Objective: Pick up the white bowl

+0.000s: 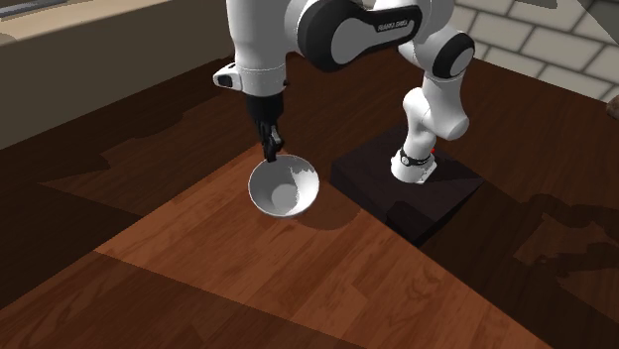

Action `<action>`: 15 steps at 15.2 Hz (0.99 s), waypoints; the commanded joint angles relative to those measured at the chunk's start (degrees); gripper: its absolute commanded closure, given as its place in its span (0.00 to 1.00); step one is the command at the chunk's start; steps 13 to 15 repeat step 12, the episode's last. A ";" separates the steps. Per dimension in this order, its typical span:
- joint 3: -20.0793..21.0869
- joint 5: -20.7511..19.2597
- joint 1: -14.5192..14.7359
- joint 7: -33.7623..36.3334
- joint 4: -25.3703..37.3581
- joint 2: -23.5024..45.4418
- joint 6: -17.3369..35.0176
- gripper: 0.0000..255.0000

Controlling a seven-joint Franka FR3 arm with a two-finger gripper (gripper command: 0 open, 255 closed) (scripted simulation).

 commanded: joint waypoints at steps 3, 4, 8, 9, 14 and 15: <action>0.00 0.09 -0.15 0.31 6.28 2.08 -4.21 1.00; 0.01 0.12 -0.20 0.41 8.11 2.74 -5.37 1.00; 0.06 0.29 -0.42 0.87 16.91 6.24 -10.66 1.00; 0.09 0.35 -0.50 1.01 19.72 7.45 -12.25 1.00; 0.14 0.43 -0.62 1.21 23.55 9.18 -14.34 1.00; 0.14 0.43 -0.62 1.21 23.55 9.18 -14.34 1.00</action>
